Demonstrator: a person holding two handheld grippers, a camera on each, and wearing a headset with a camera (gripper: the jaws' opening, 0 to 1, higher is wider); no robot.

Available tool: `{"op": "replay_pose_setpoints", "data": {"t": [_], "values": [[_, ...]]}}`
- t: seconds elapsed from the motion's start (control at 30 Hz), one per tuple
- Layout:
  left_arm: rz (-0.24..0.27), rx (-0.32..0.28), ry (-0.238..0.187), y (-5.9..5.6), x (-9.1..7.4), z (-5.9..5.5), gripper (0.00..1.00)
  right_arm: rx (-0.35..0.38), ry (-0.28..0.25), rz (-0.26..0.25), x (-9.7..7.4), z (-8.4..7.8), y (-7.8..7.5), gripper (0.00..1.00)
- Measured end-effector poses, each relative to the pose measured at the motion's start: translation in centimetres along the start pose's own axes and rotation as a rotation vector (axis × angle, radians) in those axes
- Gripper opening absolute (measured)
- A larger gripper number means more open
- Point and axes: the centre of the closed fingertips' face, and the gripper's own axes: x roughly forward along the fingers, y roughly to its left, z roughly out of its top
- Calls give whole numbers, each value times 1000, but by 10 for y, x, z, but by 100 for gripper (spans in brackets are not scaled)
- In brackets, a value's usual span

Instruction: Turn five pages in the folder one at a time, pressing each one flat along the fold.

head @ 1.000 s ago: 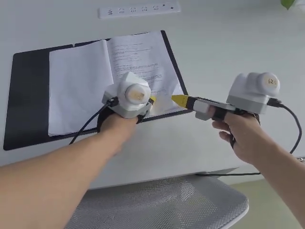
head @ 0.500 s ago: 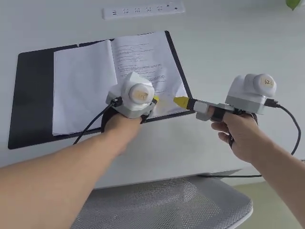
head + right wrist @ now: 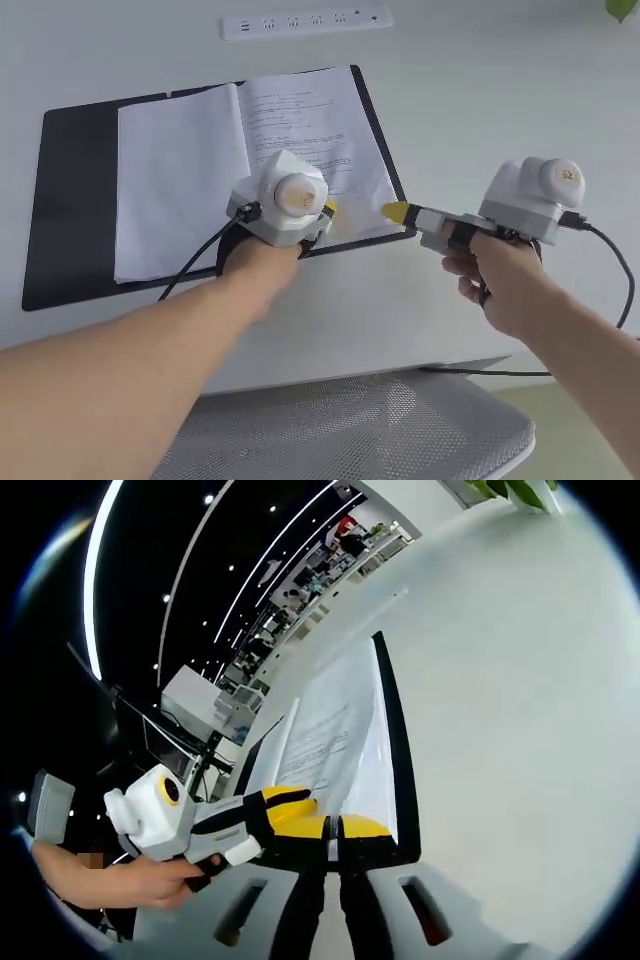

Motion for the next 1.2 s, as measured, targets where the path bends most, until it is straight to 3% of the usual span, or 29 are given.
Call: {"op": "replay_pose_setpoints", "data": {"t": [0.2,0.37,0.57,0.83,1.2], "values": [[1,-11,-4,0,0,0,8,10,-13,-4,0,2,1,0],[-6,-64,-23,-1,-2,0,11,21,-32,-2,-1,4,3,0],[-12,-72,2,1,-11,-3,14,13,-48,11,-2,8,11,0],[0,-96,-6,13,-36,-4,13,-27,-83,63,-7,18,37,0],[44,-159,-66,37,-80,1,13,-125,-91,136,-8,24,80,0]]}}
